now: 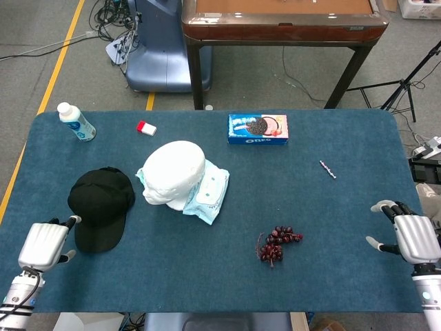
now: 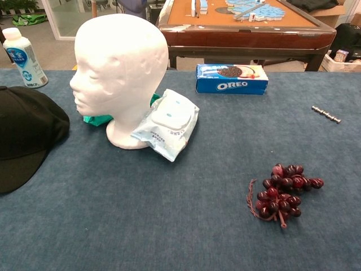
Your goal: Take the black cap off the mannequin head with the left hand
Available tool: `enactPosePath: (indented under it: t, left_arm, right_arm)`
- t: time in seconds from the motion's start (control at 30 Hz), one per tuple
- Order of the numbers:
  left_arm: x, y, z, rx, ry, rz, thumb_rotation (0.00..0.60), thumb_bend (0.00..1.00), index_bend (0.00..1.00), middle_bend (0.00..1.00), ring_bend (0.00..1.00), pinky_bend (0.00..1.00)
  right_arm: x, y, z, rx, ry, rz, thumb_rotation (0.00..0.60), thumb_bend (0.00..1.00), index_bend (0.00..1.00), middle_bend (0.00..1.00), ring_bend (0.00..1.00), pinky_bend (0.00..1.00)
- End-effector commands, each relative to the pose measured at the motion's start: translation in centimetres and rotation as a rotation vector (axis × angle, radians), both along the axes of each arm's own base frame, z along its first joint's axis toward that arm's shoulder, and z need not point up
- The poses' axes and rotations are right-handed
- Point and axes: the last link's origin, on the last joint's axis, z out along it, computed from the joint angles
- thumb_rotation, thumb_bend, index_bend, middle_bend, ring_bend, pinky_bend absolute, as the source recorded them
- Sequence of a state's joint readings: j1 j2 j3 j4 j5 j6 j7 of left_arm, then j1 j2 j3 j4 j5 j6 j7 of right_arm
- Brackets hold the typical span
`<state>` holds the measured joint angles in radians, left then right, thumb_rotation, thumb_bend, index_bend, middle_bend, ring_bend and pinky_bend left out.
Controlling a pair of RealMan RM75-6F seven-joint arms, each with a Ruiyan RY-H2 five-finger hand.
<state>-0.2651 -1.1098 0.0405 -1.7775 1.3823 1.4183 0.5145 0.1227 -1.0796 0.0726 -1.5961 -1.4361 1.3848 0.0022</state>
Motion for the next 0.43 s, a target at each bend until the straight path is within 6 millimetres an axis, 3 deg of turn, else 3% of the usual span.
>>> enactPosePath:
  t: [0.03,0.17,0.3,0.43]
  left_arm:
    - [-1.5,-1.2,-0.3,0.067,-0.053,-0.012,0.600,0.09,0.35,0.64,0.49,0.66]
    - [-2.7,-1.6,-0.5,0.091,-0.059,-0.021,0.600,0.08,0.35,0.62,0.49,0.66]
    - [-4.2,-1.4,-0.4,0.117,-0.087,-0.003,0.600,0.09,0.36,0.52,0.44,0.66]
    - [-4.5,-1.0,0.0,0.127,-0.107,-0.014,0.600,0.09,0.36,0.47,0.42,0.66]
  right_arm:
    - [0.0,0.0,0.0,-0.003,0.002,-0.003,0.600,0.03,0.35,0.31,0.26,0.48]
    - [0.0,0.0,0.0,-0.006,0.004,-0.003,0.600,0.03,0.35,0.31,0.26,0.48]
    - [-0.1,-0.3,-0.1,-0.006,0.014,-0.011,0.600,0.03,0.35,0.31,0.26,0.48]
    - [-0.3,-0.7,-0.3,0.006,0.021,-0.026,0.600,0.03,0.35,0.31,0.26,0.48]
